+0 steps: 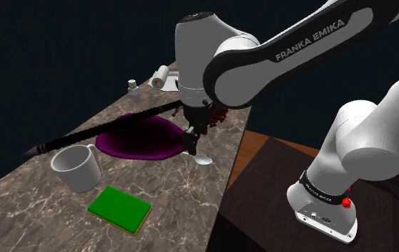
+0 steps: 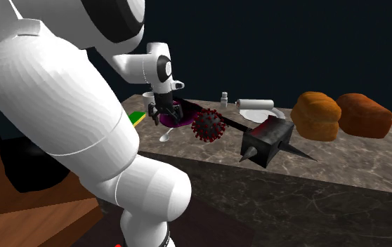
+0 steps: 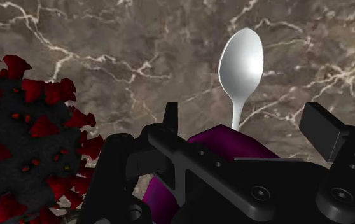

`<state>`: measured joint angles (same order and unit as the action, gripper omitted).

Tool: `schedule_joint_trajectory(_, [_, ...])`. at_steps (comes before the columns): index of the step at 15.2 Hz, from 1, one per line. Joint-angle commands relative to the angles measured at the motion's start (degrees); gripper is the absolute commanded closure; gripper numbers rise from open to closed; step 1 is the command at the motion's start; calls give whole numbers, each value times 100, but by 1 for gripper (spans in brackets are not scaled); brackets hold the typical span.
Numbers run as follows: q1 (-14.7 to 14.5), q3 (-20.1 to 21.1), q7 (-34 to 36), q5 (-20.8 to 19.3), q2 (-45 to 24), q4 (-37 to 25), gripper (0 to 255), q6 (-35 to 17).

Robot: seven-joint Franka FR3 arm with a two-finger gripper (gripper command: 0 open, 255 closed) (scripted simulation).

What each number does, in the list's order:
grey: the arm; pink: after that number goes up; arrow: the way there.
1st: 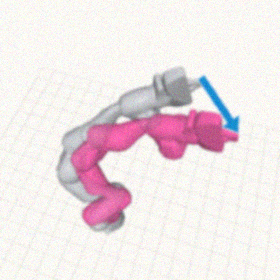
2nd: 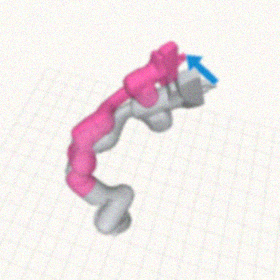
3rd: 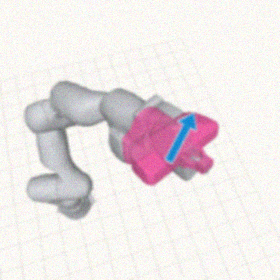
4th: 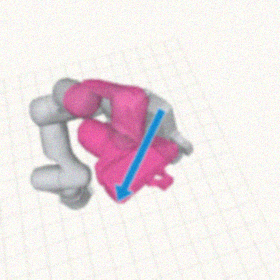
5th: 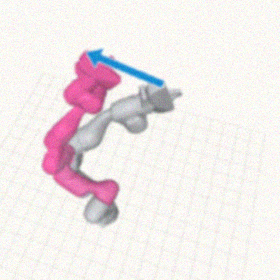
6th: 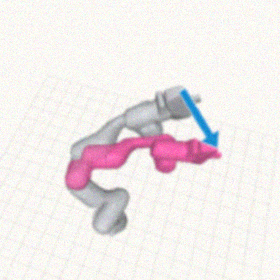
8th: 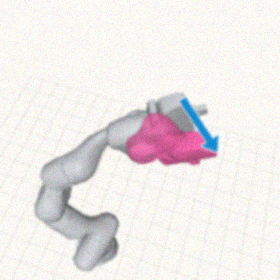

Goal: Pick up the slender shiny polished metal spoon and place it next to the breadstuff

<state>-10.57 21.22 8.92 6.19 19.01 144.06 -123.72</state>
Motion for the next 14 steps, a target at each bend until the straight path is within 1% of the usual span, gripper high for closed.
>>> schedule_joint_trajectory(1, [-32, 119, 117, -35, -202, 9, 0, -208])
schedule_joint_trajectory(8, [6, 191, 199, -125, -535, 275, 0, -794])
schedule_joint_trajectory(14, [5, 190, 199, -125, -535, 275, 0, -794])
